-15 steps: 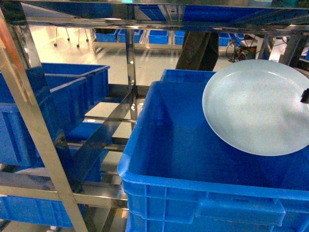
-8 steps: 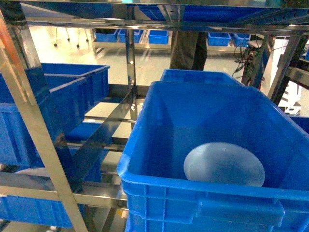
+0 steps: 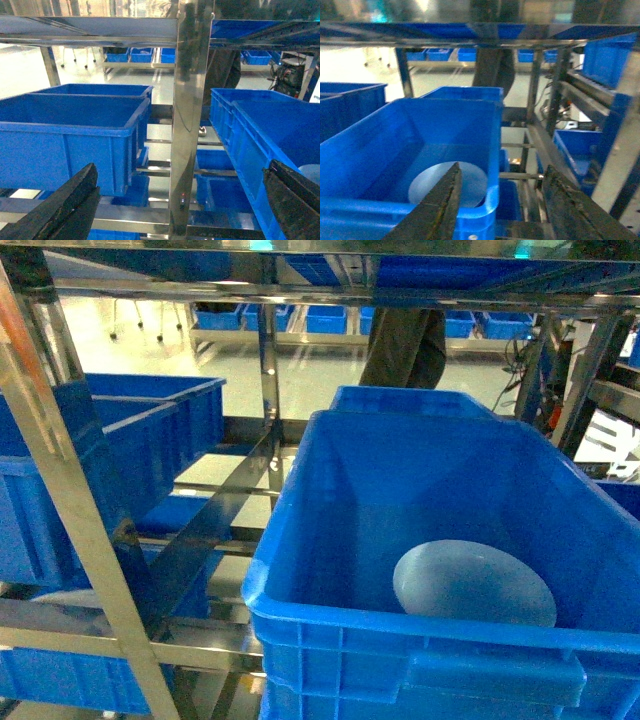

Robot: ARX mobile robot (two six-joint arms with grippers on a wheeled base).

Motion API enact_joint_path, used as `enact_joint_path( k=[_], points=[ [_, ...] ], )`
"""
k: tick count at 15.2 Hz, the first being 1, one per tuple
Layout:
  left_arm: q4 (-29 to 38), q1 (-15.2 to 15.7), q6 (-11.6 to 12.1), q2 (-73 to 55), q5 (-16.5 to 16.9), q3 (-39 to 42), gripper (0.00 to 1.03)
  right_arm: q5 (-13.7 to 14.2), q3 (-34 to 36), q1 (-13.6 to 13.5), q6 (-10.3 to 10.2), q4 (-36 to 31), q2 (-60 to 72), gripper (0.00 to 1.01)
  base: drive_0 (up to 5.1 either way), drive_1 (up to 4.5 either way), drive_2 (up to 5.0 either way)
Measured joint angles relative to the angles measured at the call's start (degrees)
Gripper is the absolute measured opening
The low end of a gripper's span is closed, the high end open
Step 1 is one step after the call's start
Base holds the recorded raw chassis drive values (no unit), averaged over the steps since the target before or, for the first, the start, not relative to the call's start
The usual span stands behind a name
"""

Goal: Place blue tray on left shelf second layer neatly

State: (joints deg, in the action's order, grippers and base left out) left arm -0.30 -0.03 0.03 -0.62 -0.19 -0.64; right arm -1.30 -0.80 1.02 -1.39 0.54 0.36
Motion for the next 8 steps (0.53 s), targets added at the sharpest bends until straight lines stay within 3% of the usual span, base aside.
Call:
enact_joint_path(
  k=[1, 4, 5, 8],
  points=[
    [0.09, 0.02, 0.0, 0.0, 0.17, 0.0, 0.98, 0.22, 0.04, -1.38, 0.52, -0.5, 0.0, 0.37, 0.0, 0.0, 0.0],
    [0.09, 0.02, 0.0, 0.0, 0.13, 0.0, 0.98, 1.31, 0.04, -1.01, 0.96, -0.33, 0.0, 0.08, 0.0, 0.0, 0.0],
    [0.11, 0.02, 0.0, 0.0, 0.13, 0.0, 0.98, 1.31, 0.04, -1.01, 1.16, -0.26, 0.0, 0.02, 0.0, 0.0, 0.0],
    [0.09, 0.02, 0.0, 0.0, 0.13, 0.0, 0.98, 1.31, 0.04, -1.01, 1.16, -0.28, 0.0, 0.02, 0.0, 0.0, 0.0]
  ],
)
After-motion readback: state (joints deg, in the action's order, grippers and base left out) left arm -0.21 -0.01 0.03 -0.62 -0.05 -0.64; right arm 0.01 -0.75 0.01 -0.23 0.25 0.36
